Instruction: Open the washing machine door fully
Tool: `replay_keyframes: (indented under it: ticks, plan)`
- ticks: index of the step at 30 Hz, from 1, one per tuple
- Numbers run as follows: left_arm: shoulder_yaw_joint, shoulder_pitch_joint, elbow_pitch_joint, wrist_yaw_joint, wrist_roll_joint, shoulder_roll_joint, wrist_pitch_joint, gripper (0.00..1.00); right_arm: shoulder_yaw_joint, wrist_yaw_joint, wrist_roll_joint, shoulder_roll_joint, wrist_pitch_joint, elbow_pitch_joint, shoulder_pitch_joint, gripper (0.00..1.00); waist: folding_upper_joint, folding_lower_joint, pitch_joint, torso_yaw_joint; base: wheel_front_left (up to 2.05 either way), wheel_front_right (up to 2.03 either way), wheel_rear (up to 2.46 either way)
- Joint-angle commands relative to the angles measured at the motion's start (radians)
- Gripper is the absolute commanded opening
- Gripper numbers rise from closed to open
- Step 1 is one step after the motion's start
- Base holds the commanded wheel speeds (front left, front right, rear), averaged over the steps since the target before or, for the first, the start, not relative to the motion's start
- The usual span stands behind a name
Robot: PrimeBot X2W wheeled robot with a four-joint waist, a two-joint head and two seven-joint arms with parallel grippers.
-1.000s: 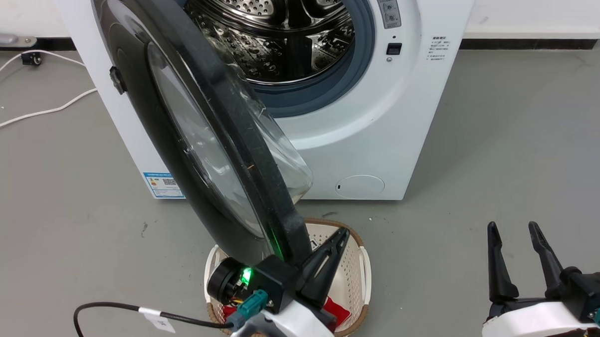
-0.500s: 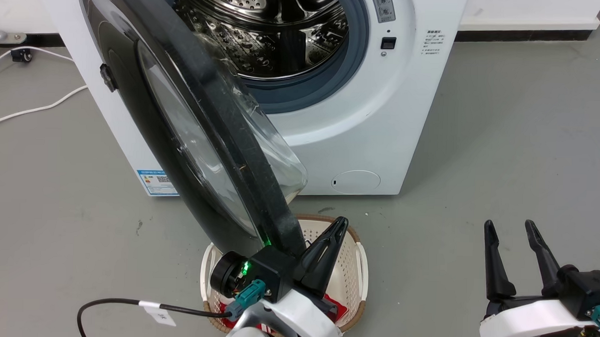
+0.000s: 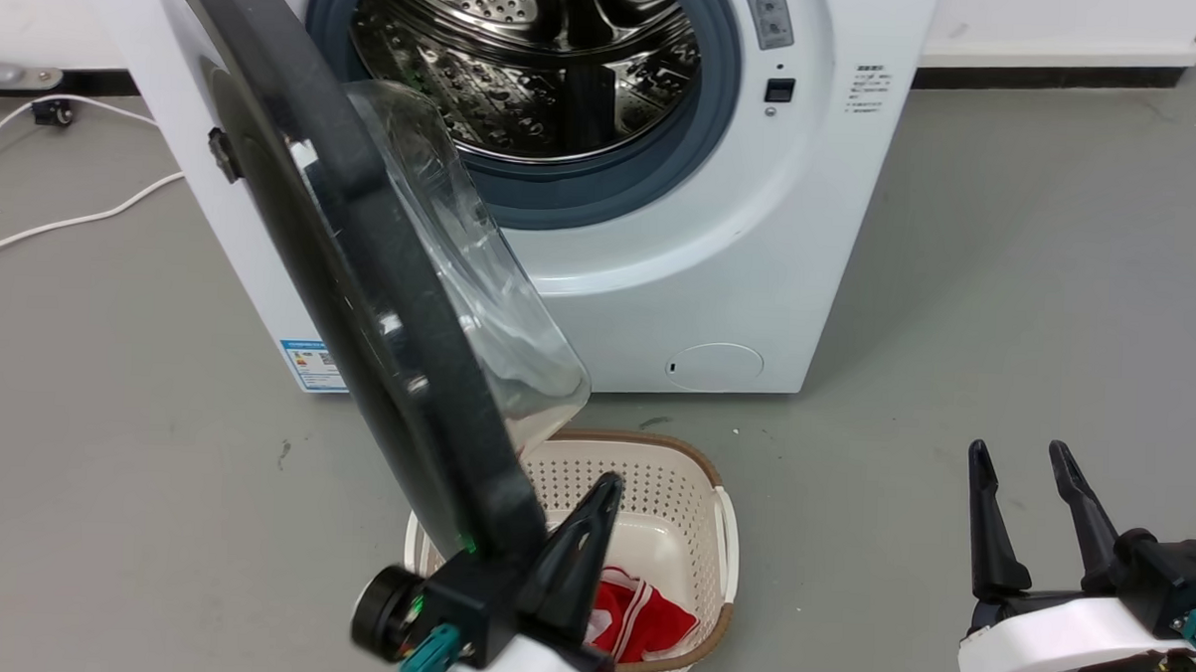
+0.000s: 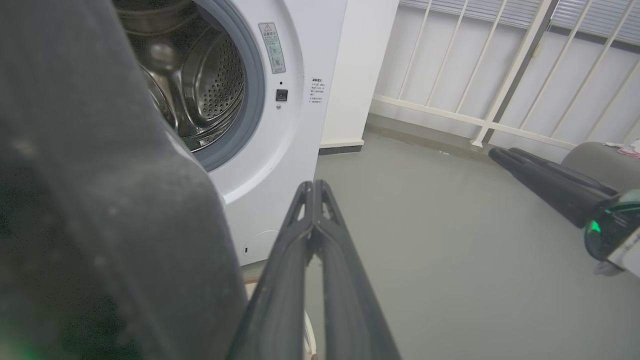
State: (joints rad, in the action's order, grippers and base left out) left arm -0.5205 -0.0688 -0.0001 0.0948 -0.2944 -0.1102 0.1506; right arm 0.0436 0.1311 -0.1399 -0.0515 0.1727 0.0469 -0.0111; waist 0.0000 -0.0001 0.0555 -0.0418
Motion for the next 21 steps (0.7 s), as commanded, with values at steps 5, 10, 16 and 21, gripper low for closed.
replay_keyframes:
  ticks: [5, 10, 16, 21]
  plan:
    - [0.071, 0.096, -0.069, 0.075, -0.007, -0.067, -0.019, 0.00, 0.007, -0.001, 0.006, 0.002, -0.004, -0.009, -0.001, 1.00, 0.0000, 0.0001, -0.002, 0.036, 0.00, 0.00, 0.00]
    - [0.082, 0.154, -0.132, 0.108, -0.007, -0.082, -0.027, 0.00, 0.013, -0.001, 0.020, 0.002, -0.010, -0.021, -0.009, 1.00, 0.0000, 0.0001, -0.004, 0.074, 0.00, 0.00, 0.00]
    - [0.090, 0.227, -0.193, 0.136, -0.008, -0.101, -0.035, 0.00, 0.024, -0.001, 0.029, 0.002, -0.022, -0.038, -0.019, 1.00, 0.0000, 0.0001, -0.006, 0.148, 0.00, 0.00, 0.00]
    - [0.118, 0.259, -0.211, 0.158, -0.011, -0.126, -0.027, 0.00, 0.033, -0.001, 0.038, 0.002, -0.032, -0.050, -0.024, 1.00, 0.0000, 0.0001, -0.003, 0.216, 0.00, 0.00, 0.00]
